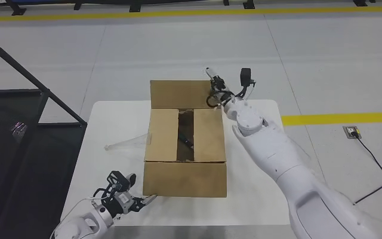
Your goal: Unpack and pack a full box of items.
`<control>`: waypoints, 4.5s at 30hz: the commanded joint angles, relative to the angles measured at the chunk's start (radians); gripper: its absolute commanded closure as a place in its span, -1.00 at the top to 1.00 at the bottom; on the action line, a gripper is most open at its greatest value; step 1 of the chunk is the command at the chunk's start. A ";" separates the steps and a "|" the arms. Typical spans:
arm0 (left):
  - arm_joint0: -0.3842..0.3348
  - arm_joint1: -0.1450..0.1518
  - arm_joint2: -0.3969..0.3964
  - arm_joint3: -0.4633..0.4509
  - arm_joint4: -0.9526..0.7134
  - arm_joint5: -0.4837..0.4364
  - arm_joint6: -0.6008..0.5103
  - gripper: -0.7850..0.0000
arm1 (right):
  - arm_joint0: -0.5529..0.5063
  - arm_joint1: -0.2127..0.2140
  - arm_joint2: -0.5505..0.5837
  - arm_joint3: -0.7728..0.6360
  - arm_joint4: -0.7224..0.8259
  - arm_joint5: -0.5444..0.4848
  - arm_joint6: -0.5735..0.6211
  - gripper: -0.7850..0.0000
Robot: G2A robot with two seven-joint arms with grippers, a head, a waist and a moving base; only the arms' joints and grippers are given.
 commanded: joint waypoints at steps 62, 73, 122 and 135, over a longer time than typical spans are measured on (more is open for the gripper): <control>0.142 0.021 -0.110 -0.045 0.085 -0.086 0.263 1.00 | 0.002 -0.070 0.158 0.087 0.007 -0.212 0.316 1.00; 0.178 0.063 -0.181 0.047 -0.416 -0.407 0.139 1.00 | -0.053 0.001 0.210 -0.075 -0.085 -0.295 0.621 1.00; -0.075 0.099 0.036 0.116 -1.517 0.250 -0.756 -0.11 | -0.274 0.084 0.362 -0.393 -0.259 -0.183 0.604 1.00; -0.064 0.101 0.038 0.121 -1.506 0.192 -0.797 -1.00 | -0.278 0.082 0.371 -0.404 -0.265 -0.160 0.614 1.00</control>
